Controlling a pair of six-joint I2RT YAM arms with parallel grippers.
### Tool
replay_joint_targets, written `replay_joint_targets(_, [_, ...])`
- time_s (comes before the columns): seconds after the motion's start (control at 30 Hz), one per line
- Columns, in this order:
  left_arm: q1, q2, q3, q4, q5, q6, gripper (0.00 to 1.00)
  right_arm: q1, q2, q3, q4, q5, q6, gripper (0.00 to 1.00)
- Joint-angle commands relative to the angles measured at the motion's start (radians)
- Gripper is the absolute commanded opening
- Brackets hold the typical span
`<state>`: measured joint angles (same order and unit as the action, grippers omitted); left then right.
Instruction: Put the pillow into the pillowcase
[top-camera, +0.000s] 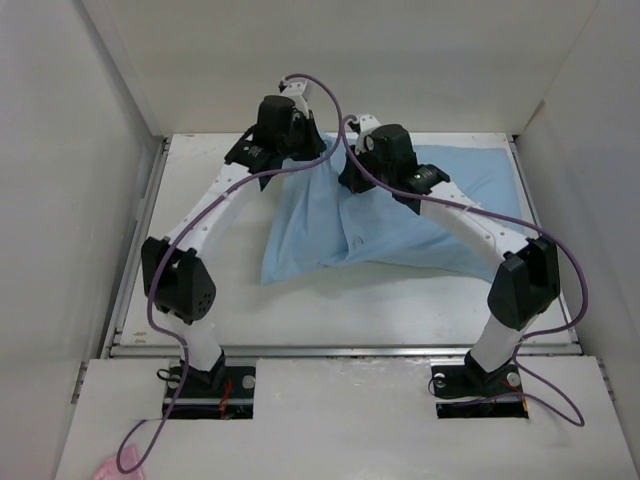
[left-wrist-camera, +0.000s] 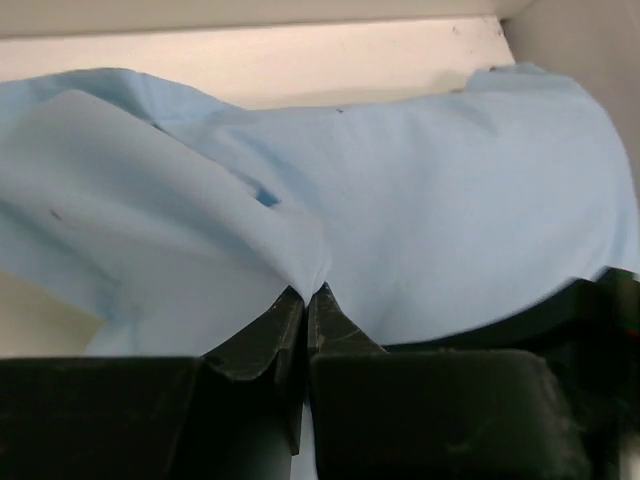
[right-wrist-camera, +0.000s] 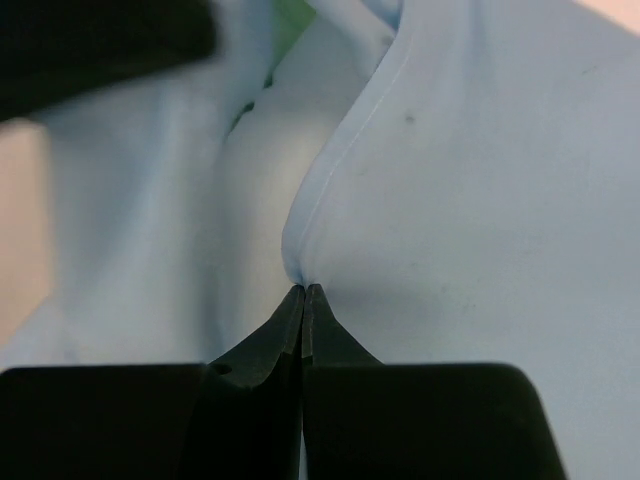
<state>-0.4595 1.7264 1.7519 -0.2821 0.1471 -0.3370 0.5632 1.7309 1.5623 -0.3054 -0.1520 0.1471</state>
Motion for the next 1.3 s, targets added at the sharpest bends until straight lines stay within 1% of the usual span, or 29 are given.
replay_joint_targets(0.0, [-0.01,0.111,0.023,0.043,0.101,-0.019,0.0,-0.008,-0.04,0.015,0.057,-0.041,0.037,0.0])
replay_joint_targets(0.1, [-0.01,0.18,0.014,0.034,0.123,-0.043,0.0,-0.019,-0.077,0.015,0.066,-0.072,0.052,0.0])
replay_joint_targets(0.2, [-0.019,0.214,-0.012,0.067,0.189,-0.065,0.0,-0.029,-0.102,0.038,0.081,-0.142,0.072,0.0])
replay_joint_targets(0.23, [-0.019,0.214,-0.012,0.076,0.189,-0.075,0.0,-0.029,-0.102,0.06,0.081,-0.174,0.072,0.0])
replay_joint_targets(0.33, [-0.019,0.214,-0.048,0.086,0.189,-0.076,0.0,-0.029,-0.111,0.081,0.081,-0.207,0.094,0.0])
replay_joint_targets(0.43, [-0.019,0.162,-0.11,0.109,0.187,-0.094,0.0,-0.029,-0.12,0.104,0.081,-0.216,0.114,0.0])
replay_joint_targets(0.47, [-0.028,0.147,-0.132,0.145,0.203,-0.094,0.1,-0.029,-0.12,0.104,0.094,-0.216,0.114,0.0])
replay_joint_targets(0.5, [-0.028,0.13,-0.173,0.164,0.222,-0.094,0.26,-0.029,-0.12,0.114,0.094,-0.216,0.114,0.0])
replay_joint_targets(0.53, [-0.028,0.112,-0.19,0.179,0.262,-0.094,0.52,-0.029,-0.12,0.114,0.094,-0.236,0.114,0.0])
replay_joint_targets(0.6, [-0.028,0.043,-0.216,0.201,0.287,-0.094,1.0,-0.029,-0.102,0.125,0.094,-0.287,0.114,0.0])
replay_joint_targets(0.63, [-0.028,0.013,-0.216,0.201,0.254,-0.094,1.0,-0.029,-0.081,0.136,0.094,-0.299,0.114,0.0])
replay_joint_targets(0.7, [-0.028,-0.082,-0.226,0.144,0.176,-0.085,1.0,-0.029,-0.061,0.136,0.103,-0.311,0.114,0.0])
replay_joint_targets(0.73, [-0.015,-0.114,-0.226,0.12,0.119,-0.085,1.0,-0.029,-0.051,0.136,0.103,-0.311,0.114,0.0])
replay_joint_targets(0.77, [-0.015,-0.145,-0.226,0.091,0.006,-0.094,1.0,-0.029,-0.036,0.127,0.112,-0.311,0.114,0.0])
replay_joint_targets(0.8, [0.019,-0.201,-0.226,0.065,-0.036,-0.094,1.0,-0.029,-0.036,0.127,0.112,-0.311,0.114,0.0])
replay_joint_targets(0.9, [0.079,-0.304,-0.294,-0.003,-0.158,-0.166,1.0,-0.02,-0.014,0.117,0.137,-0.331,0.114,0.0])
replay_joint_targets(0.97, [0.139,-0.343,-0.356,-0.038,-0.207,-0.187,1.0,-0.011,0.007,0.117,0.146,-0.331,0.114,0.0])
replay_joint_targets(1.03, [0.189,-0.381,-0.394,-0.057,-0.207,-0.201,1.0,0.0,0.021,0.117,0.146,-0.331,0.105,0.0])
replay_joint_targets(1.2, [0.236,-0.436,-0.504,-0.086,-0.253,-0.25,1.0,0.012,0.067,0.153,0.157,-0.373,0.094,0.0])
replay_joint_targets(1.27, [0.246,-0.448,-0.535,-0.042,-0.207,-0.25,1.0,0.036,0.081,0.166,0.157,-0.383,0.083,0.0])
